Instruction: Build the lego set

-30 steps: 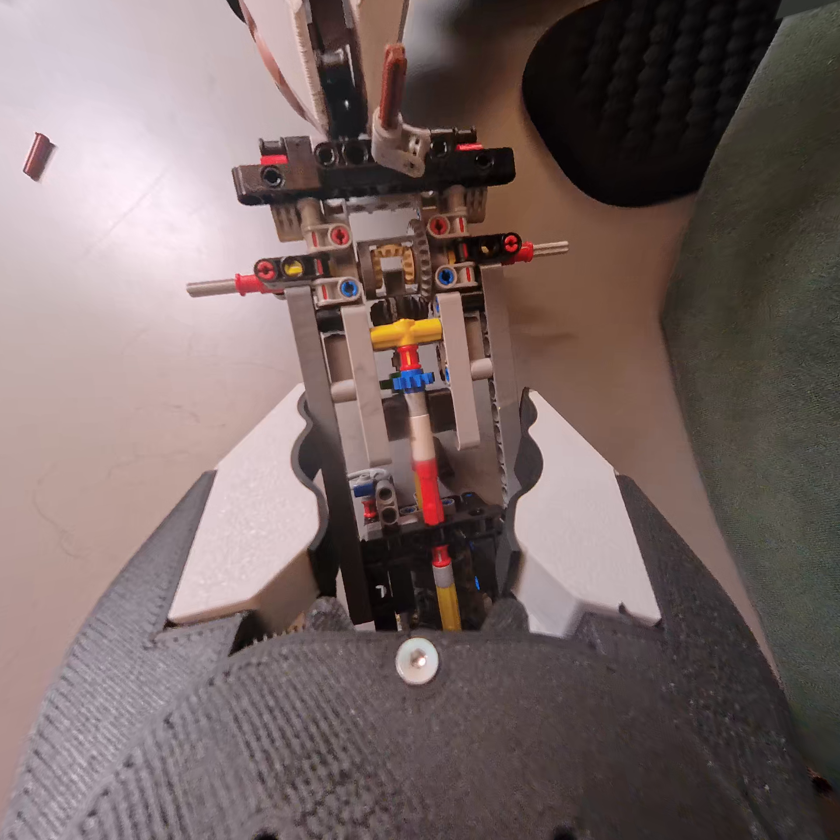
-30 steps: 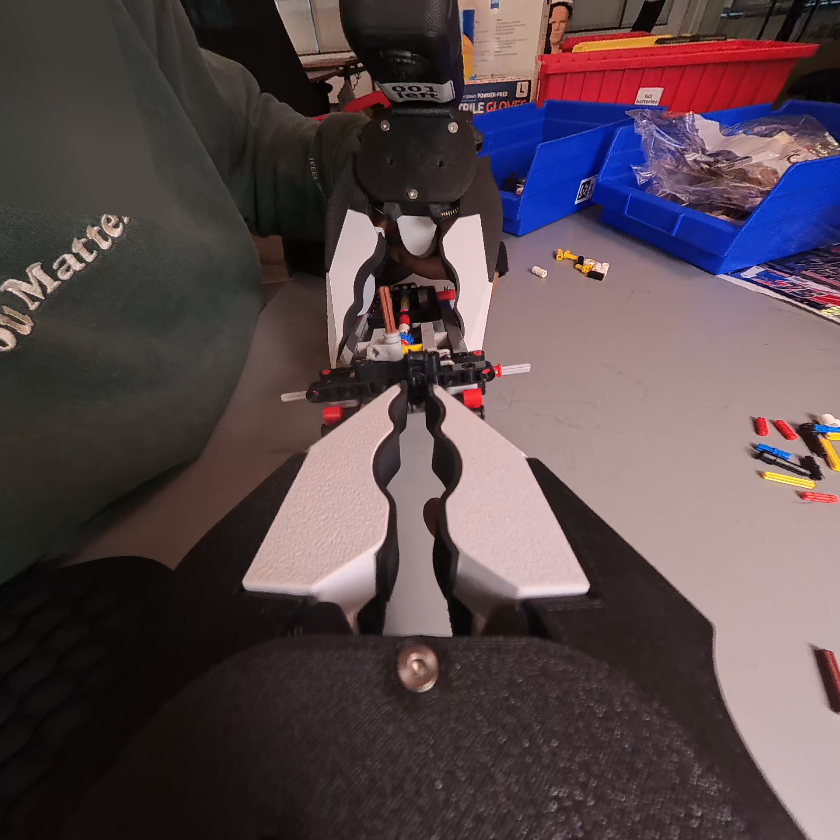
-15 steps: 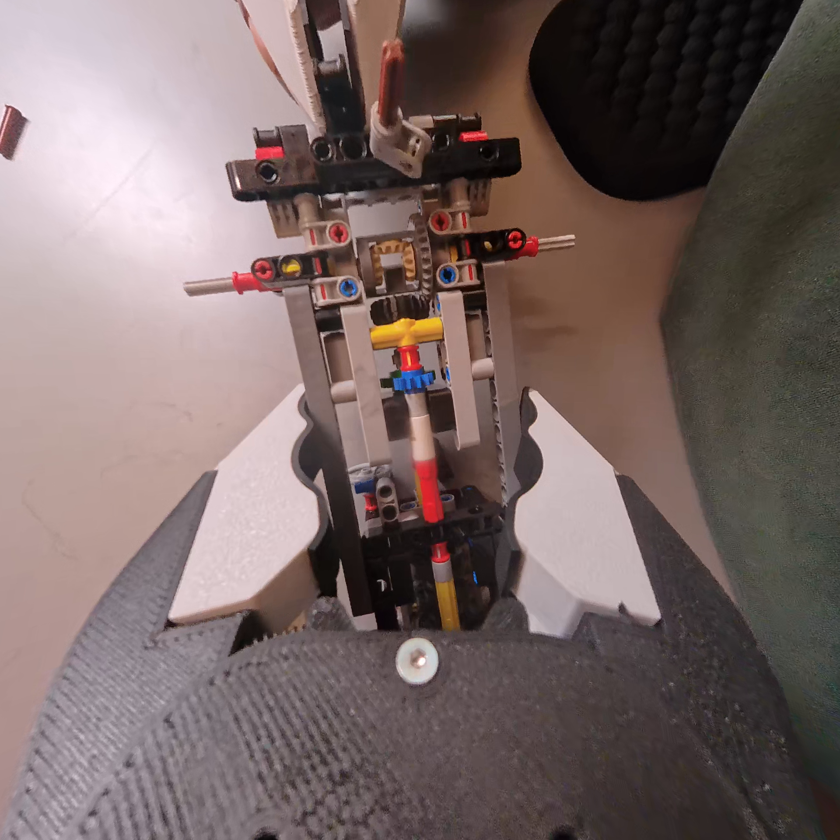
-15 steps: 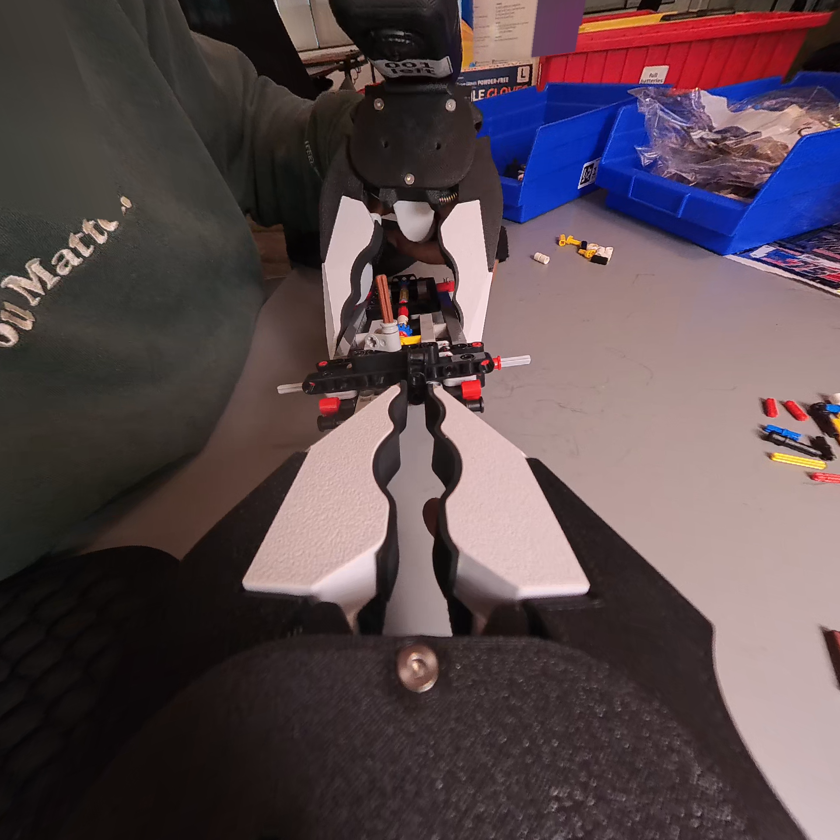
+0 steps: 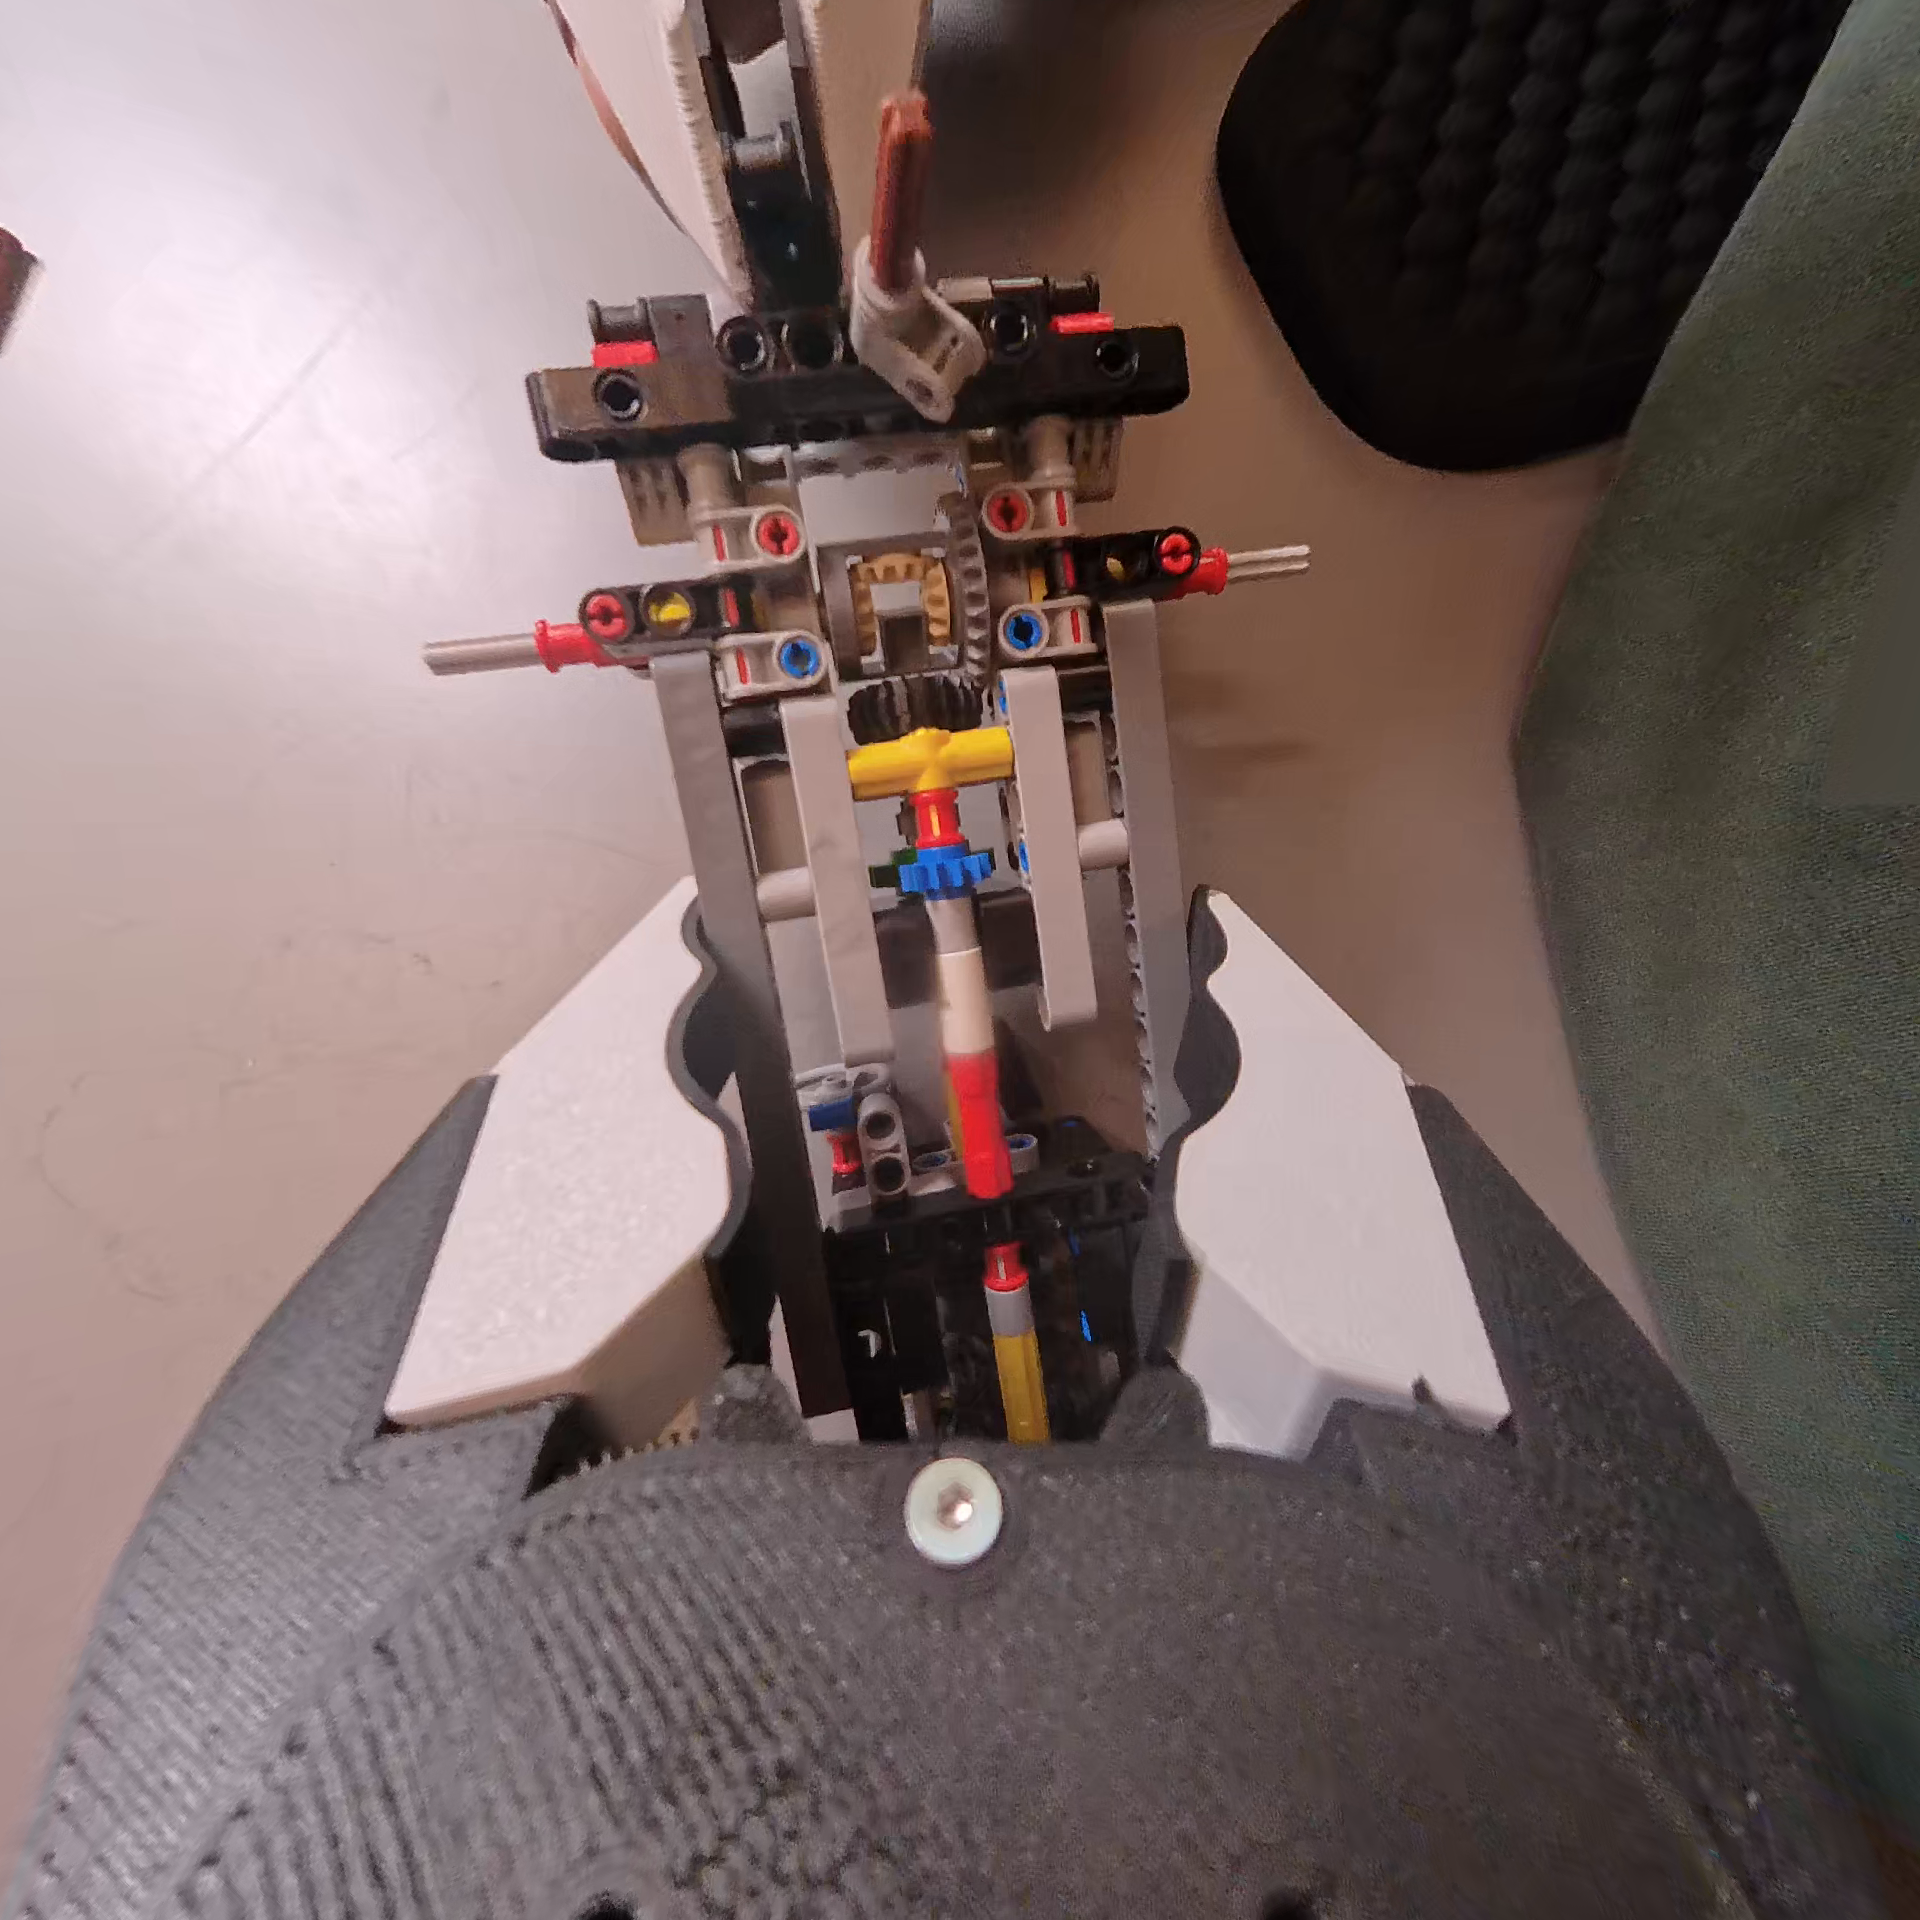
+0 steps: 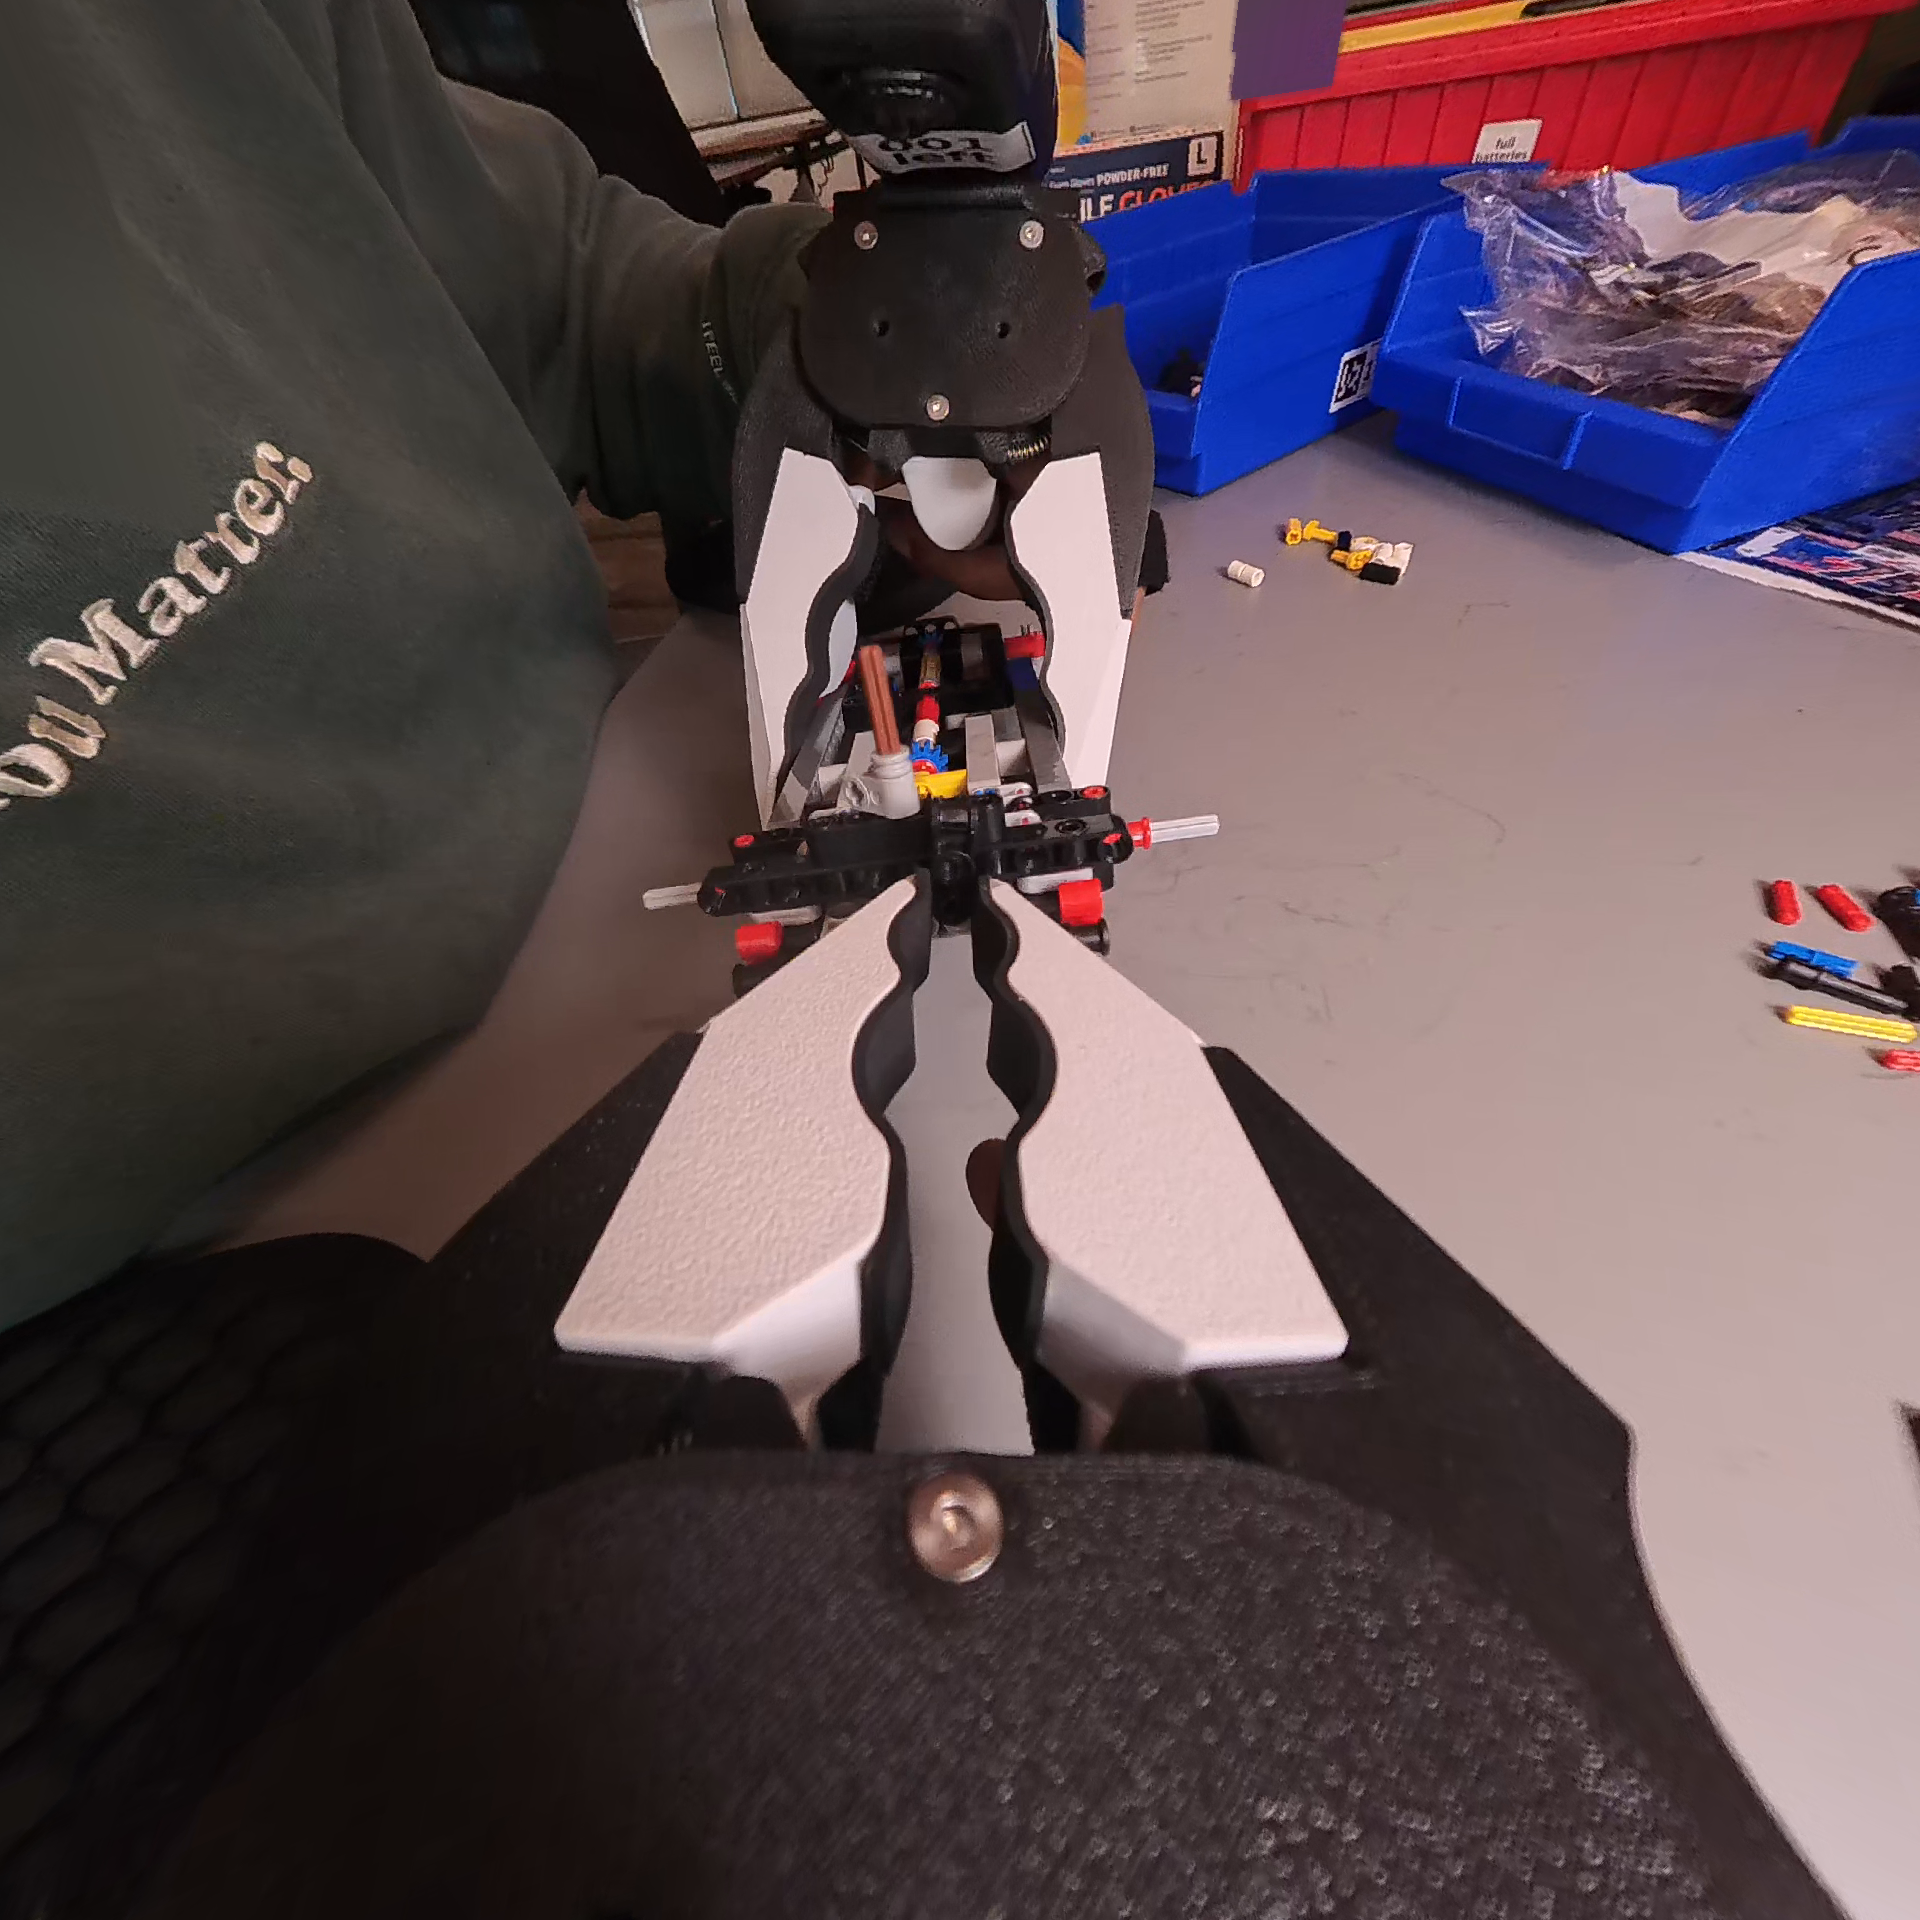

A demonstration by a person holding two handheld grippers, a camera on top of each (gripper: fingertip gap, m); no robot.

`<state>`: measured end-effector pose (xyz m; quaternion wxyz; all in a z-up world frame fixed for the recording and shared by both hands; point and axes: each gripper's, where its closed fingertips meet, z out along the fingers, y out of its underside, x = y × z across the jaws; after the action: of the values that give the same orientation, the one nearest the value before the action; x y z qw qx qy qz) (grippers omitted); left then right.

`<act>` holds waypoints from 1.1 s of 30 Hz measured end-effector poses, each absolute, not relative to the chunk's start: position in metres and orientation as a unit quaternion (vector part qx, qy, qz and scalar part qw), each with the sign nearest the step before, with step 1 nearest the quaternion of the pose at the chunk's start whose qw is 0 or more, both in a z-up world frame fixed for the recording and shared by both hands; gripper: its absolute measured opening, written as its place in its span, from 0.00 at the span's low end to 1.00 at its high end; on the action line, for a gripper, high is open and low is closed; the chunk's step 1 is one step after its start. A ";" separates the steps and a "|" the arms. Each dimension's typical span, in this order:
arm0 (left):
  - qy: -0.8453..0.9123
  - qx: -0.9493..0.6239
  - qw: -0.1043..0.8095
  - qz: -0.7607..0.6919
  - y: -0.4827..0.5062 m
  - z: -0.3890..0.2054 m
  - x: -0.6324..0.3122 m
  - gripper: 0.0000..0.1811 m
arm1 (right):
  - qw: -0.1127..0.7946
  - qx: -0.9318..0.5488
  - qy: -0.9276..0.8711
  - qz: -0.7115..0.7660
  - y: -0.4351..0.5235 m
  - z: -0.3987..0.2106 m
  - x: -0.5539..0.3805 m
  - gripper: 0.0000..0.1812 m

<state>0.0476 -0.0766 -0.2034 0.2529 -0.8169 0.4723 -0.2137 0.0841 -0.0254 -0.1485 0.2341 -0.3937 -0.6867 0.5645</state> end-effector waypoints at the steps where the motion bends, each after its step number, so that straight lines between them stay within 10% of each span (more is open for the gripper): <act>1: 0.472 -0.817 0.253 -0.214 -0.077 -0.204 0.047 0.48 | 0.235 -0.394 -0.686 0.565 -0.026 -0.149 0.084 0.02; 33: 0.464 -0.809 0.263 -0.249 -0.074 -0.200 0.056 0.48 | 0.253 -0.388 -0.672 0.578 -0.021 -0.142 0.090 0.00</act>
<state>0.0555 -0.0740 -0.2005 0.2627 -0.8086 0.4637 -0.2493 0.0898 -0.0213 -0.1416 0.2533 -0.3880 -0.6715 0.5782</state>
